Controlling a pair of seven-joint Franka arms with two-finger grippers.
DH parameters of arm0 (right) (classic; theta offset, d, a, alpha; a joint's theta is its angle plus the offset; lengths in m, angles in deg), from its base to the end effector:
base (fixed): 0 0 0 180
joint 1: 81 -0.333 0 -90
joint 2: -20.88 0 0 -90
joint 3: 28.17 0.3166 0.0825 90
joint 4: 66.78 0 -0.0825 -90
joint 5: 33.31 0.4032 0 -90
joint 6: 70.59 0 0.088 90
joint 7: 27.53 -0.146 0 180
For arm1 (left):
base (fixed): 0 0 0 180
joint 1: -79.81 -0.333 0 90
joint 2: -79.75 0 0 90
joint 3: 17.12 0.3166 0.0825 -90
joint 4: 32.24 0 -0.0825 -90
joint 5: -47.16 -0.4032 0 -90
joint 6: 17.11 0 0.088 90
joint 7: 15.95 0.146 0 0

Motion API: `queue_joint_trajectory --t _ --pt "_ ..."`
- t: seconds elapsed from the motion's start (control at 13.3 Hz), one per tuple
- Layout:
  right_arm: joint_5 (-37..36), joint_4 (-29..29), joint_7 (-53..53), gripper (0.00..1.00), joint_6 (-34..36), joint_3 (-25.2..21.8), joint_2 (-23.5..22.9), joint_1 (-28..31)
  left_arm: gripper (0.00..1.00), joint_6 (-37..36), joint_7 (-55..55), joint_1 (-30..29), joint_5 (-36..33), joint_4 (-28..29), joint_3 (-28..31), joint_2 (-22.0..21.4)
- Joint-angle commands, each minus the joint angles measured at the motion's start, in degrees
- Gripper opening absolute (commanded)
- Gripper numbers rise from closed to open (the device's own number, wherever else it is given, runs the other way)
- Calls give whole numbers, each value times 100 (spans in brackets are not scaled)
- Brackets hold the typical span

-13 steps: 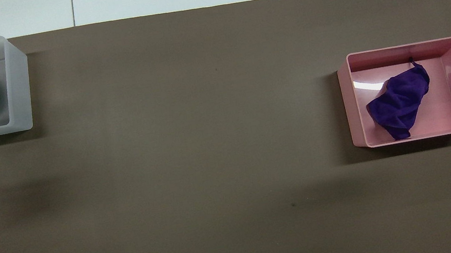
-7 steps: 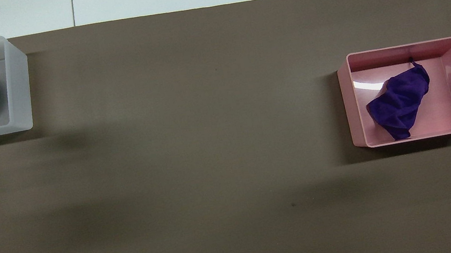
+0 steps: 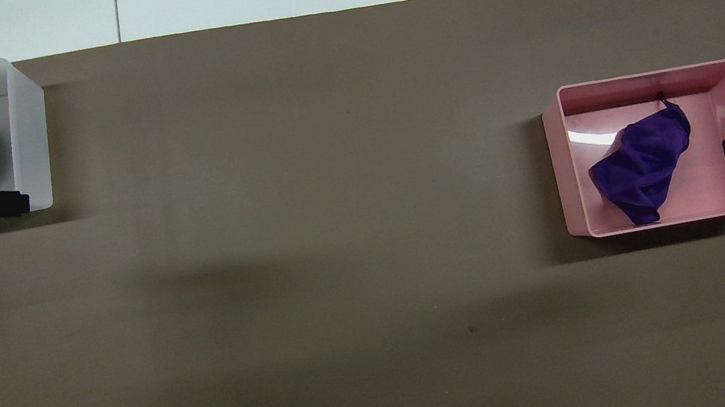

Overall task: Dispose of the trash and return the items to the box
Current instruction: 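Release the yellow cup and withdraw the left gripper from the bin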

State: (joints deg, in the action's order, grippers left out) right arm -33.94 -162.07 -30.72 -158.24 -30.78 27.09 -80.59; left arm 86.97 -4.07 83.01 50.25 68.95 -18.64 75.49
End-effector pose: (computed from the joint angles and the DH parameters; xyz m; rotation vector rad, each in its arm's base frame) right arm 0.5331 -0.0309 0.5974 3.1306 -0.1698 -0.0393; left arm 0.5720 -0.0541 0.5543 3.0619 -0.4314 0.1977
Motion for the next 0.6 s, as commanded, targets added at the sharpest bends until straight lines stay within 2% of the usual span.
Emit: queue_joint_trajectory --t 0.0,0.23,0.53 --pt "107 -60 -67 100 28 32 74 47 100 -537 -89 154 -194 -368 82 -14" --pt "107 -60 -50 100 28 32 74 47 100 -1178 -71 66 -265 -1265 90 372" --pt "107 -60 -41 100 28 32 74 47 100 -1426 -194 48 -238 -1347 99 400"
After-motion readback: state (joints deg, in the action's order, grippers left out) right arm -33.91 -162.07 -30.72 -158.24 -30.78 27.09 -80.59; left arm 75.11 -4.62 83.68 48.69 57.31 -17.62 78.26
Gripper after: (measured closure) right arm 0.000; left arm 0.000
